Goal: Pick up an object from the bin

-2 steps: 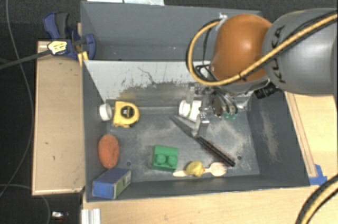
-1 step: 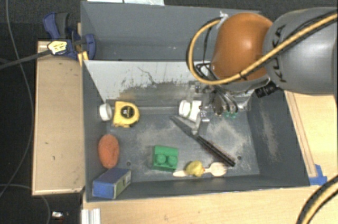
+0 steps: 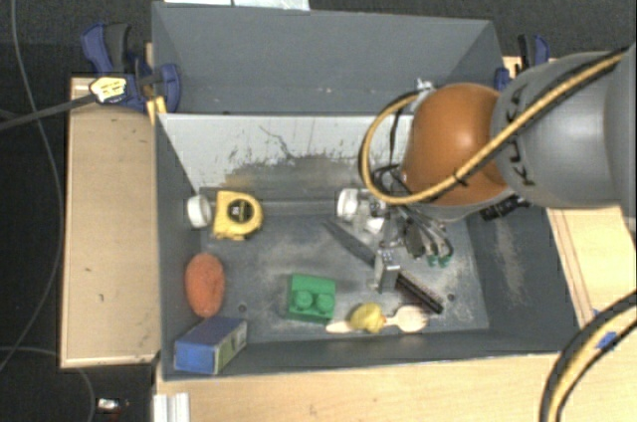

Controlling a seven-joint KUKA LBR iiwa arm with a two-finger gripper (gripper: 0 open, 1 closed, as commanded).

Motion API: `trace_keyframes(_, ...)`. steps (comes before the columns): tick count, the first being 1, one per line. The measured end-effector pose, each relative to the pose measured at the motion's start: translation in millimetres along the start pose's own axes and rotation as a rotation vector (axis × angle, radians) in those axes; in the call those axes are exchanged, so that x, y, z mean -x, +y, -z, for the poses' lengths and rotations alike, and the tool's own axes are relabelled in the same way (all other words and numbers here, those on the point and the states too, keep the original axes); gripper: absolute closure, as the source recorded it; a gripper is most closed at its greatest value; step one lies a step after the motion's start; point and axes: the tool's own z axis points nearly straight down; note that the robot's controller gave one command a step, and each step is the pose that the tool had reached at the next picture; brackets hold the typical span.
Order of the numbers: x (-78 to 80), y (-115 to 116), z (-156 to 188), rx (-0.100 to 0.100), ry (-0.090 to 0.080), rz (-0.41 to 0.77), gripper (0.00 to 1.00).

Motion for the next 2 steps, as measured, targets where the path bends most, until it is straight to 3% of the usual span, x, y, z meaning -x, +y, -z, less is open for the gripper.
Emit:
trace_keyframes(1, -14.3, -6.8, -26.6, 0.002, -0.005, -0.119, 0.00)
trace_keyframes(2, -18.5, -30.1, -39.3, 0.000, 0.004, -0.019, 0.00)
